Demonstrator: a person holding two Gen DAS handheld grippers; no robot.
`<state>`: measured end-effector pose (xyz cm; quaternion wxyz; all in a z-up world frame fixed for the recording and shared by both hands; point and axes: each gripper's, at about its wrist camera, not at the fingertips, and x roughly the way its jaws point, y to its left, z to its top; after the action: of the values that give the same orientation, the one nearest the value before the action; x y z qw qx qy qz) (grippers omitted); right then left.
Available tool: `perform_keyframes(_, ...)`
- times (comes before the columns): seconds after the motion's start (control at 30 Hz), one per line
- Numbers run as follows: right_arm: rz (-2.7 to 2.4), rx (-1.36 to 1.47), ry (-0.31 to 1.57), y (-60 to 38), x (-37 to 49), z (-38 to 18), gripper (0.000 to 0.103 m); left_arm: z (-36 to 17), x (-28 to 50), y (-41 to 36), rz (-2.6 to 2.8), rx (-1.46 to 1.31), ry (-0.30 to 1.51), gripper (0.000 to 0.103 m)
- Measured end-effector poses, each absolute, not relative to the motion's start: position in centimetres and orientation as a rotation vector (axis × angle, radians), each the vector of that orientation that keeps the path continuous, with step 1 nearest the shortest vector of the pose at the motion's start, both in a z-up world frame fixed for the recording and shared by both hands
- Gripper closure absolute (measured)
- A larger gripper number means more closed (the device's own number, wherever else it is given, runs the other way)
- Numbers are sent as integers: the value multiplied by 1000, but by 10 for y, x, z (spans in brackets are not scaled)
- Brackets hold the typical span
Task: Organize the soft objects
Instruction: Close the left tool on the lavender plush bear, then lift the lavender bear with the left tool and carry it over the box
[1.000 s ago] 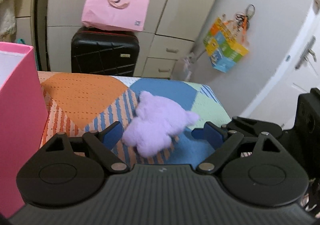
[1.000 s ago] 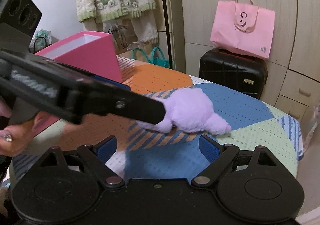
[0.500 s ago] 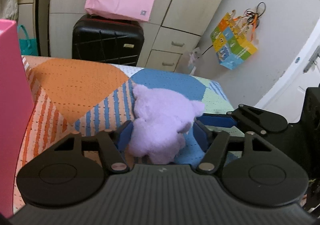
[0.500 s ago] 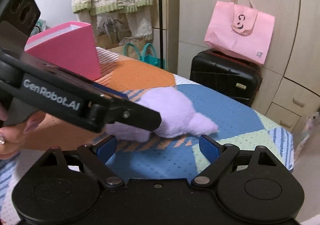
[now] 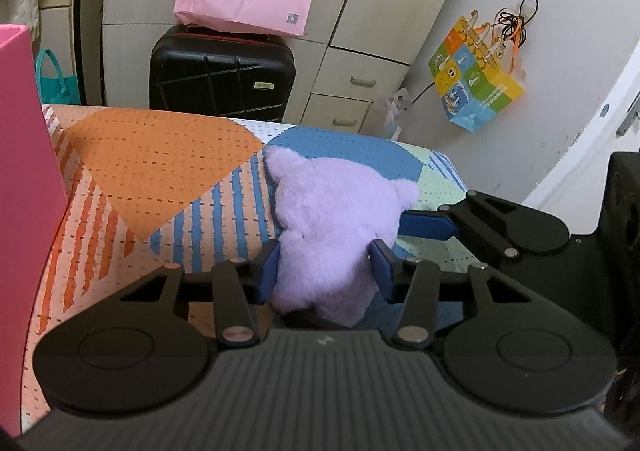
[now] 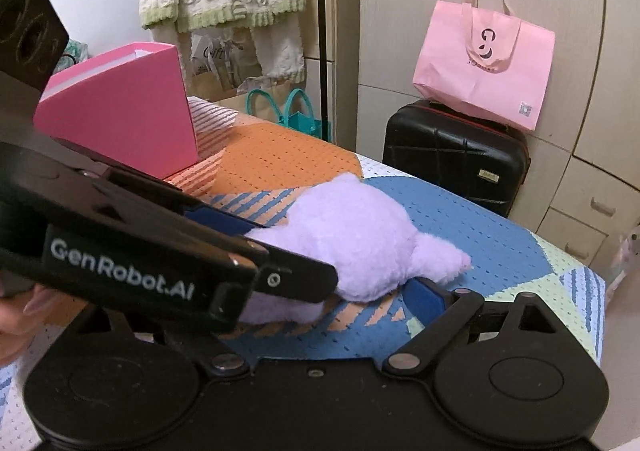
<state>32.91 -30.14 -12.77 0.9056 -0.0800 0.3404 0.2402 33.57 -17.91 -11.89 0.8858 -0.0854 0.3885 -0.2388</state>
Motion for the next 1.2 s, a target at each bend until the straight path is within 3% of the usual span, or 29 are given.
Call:
perform_keyframes(0.37, 495, -174, 652, -297, 320, -129, 15, -117, 328, -182, -508, -141, 795, 58)
perform_keyframes(1.2, 456, -159, 537, -286, 218, -97, 16, -81, 237, -164, -623, -69, 763, 58)
